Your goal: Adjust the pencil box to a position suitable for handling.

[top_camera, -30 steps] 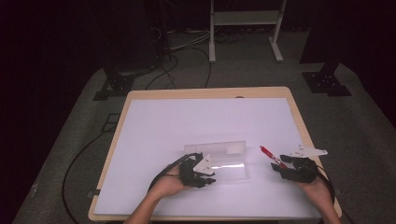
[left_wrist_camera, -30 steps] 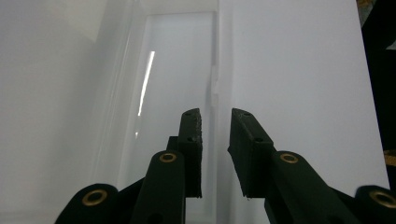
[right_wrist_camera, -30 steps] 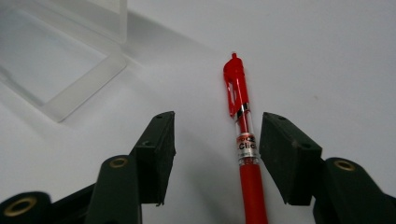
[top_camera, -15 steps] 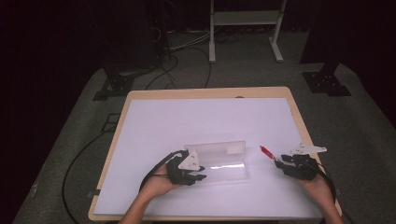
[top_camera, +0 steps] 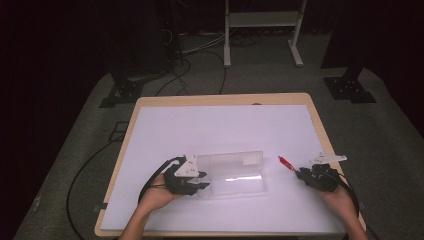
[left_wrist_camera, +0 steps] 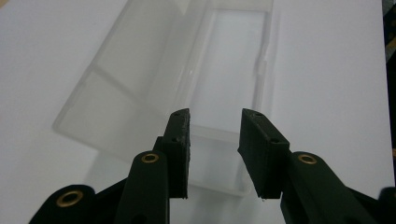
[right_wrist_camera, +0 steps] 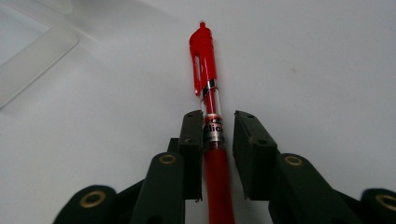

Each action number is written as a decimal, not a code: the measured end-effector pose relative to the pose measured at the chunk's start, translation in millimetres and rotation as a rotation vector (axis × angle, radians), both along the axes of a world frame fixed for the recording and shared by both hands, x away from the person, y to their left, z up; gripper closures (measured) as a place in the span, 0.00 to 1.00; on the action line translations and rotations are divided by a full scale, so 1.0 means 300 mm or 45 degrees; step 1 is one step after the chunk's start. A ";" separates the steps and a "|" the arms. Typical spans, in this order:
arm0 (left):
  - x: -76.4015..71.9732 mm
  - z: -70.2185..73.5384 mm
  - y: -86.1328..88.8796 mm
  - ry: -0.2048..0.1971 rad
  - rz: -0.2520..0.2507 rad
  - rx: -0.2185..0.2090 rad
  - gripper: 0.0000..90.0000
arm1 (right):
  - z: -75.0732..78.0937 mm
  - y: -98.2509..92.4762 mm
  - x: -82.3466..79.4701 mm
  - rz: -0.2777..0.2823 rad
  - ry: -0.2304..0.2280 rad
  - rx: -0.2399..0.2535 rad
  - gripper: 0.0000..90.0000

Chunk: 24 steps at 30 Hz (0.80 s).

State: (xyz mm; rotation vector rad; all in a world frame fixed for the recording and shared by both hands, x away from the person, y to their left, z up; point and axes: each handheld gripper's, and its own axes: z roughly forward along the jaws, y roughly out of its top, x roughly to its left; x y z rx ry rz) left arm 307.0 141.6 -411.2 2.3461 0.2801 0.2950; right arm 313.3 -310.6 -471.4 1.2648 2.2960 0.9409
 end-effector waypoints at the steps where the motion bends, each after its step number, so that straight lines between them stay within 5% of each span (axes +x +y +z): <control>1: 0.000 0.000 0.010 -0.004 0.010 -0.001 0.70 | 0.000 0.000 0.000 0.002 0.003 0.002 0.85; 14: 0.006 -0.019 0.121 -0.004 0.149 -0.049 0.67 | 0.010 -0.012 0.004 0.030 0.032 0.069 0.87; 24: 0.017 -0.021 0.187 -0.010 0.242 -0.112 0.64 | 0.072 -0.014 -0.003 0.064 0.002 0.095 0.87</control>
